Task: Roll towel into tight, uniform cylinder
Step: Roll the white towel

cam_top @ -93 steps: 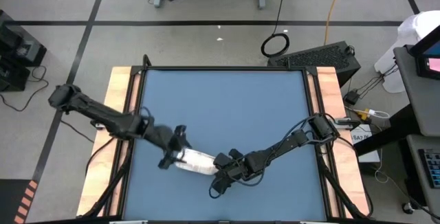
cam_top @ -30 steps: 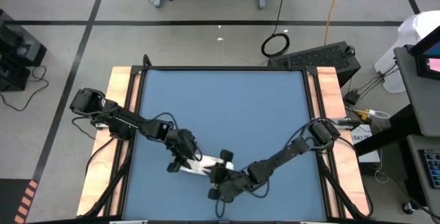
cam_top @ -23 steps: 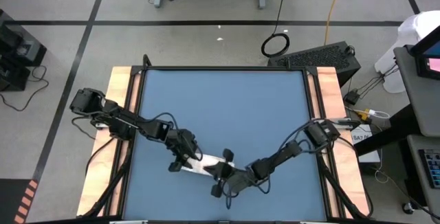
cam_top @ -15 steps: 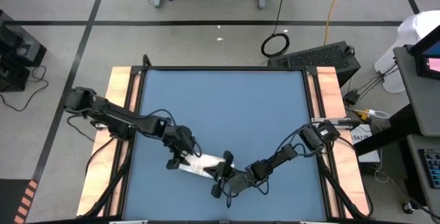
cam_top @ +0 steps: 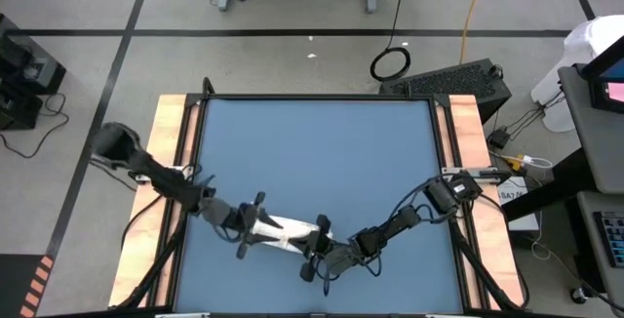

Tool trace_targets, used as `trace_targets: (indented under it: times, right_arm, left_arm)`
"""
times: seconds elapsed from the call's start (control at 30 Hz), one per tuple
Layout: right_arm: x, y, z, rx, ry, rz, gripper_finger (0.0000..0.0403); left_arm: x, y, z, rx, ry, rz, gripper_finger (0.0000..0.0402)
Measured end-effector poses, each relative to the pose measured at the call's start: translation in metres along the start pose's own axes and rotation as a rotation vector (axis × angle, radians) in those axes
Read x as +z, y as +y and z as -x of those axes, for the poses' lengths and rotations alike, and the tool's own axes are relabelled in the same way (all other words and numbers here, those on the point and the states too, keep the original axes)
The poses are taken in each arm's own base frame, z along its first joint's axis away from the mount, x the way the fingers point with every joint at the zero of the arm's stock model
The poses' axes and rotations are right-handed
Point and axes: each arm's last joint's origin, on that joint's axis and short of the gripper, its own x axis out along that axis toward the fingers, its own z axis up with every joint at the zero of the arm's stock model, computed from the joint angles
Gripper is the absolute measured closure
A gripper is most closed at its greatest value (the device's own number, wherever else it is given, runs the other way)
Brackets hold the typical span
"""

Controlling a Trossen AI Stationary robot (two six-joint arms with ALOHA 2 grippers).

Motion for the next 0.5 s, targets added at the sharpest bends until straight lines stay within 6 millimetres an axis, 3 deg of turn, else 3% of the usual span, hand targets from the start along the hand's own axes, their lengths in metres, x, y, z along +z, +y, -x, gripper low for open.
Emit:
trace_targets:
  times: [0.3,0.5]
  right_arm:
    - [0.003,0.008,0.001,0.022,-0.015,0.023,0.0403]
    - [0.001,0.013,0.005,0.036,-0.015,0.024,0.0403]
  left_arm:
    - [-0.062,0.002,-0.023,0.076,0.145,-0.001,0.0382]
    - [-0.077,0.002,-0.021,0.083,0.198,0.076,0.0391]
